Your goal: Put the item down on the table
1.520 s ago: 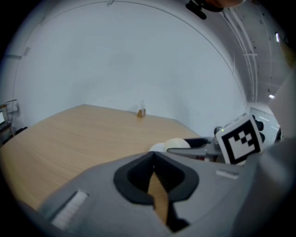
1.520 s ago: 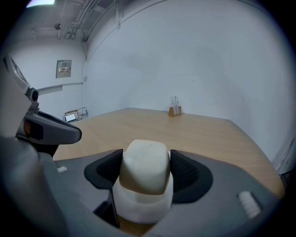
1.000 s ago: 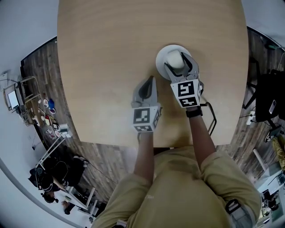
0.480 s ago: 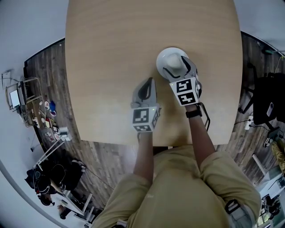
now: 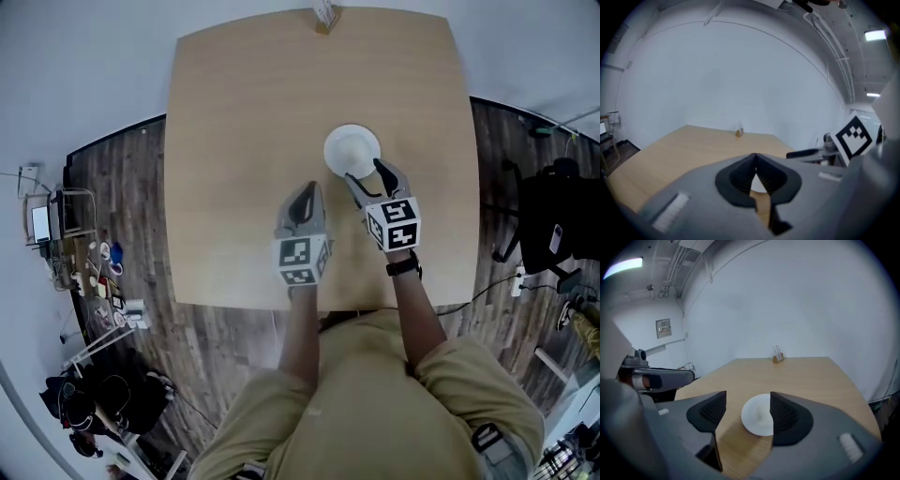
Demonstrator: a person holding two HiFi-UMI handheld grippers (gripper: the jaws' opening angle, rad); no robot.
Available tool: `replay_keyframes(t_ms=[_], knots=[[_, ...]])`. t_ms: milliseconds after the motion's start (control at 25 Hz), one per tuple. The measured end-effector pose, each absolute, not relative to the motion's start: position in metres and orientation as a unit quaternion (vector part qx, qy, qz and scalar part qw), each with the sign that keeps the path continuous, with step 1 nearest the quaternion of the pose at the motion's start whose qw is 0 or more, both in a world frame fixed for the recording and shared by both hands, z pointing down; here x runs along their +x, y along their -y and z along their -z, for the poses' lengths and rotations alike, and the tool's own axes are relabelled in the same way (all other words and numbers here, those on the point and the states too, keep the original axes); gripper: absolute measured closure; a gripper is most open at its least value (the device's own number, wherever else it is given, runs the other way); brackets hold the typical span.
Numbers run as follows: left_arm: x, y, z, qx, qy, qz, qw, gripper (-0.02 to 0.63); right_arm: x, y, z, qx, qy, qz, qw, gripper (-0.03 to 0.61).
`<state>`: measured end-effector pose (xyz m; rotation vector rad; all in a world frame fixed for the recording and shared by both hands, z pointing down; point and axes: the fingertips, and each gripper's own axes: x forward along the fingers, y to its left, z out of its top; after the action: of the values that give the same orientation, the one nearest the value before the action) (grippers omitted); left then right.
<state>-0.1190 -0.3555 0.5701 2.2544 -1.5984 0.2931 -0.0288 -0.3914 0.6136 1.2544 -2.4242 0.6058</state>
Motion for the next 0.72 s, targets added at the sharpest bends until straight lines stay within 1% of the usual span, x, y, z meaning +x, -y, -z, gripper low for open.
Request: replay_keyframes(t_ms=[160, 280, 360, 520, 640, 720], knots=[[-0.112, 0.335, -0.544, 0.809, 0.558, -0.096, 0.157, 0.612, -0.015, 0.362, -0.582, 0.461, 0.853, -0.196, 0.150, 0.310], [-0.108, 0.320, -0.523, 0.816, 0.554, -0.089, 0.139, 0.612, -0.002, 0.345, -0.558, 0.482, 0.848, -0.173, 0.135, 0.349], [-0.105, 0.310, -0.509, 0.820, 0.552, -0.083, 0.126, 0.612, 0.009, 0.335, -0.539, 0.502, 0.843, -0.152, 0.123, 0.409], [-0.098, 0.288, -0.481, 0.830, 0.544, -0.084, 0.087, 0.612, 0.023, 0.310, -0.505, 0.521, 0.839, -0.125, 0.094, 0.446], [-0.101, 0.269, -0.457, 0.833, 0.544, -0.079, 0.061, 0.612, 0.033, 0.289, -0.484, 0.529, 0.838, -0.109, 0.084, 0.459], [-0.106, 0.260, -0.442, 0.831, 0.549, -0.071, 0.047, 0.612, 0.040, 0.279, -0.469, 0.534, 0.836, -0.094, 0.077, 0.478]])
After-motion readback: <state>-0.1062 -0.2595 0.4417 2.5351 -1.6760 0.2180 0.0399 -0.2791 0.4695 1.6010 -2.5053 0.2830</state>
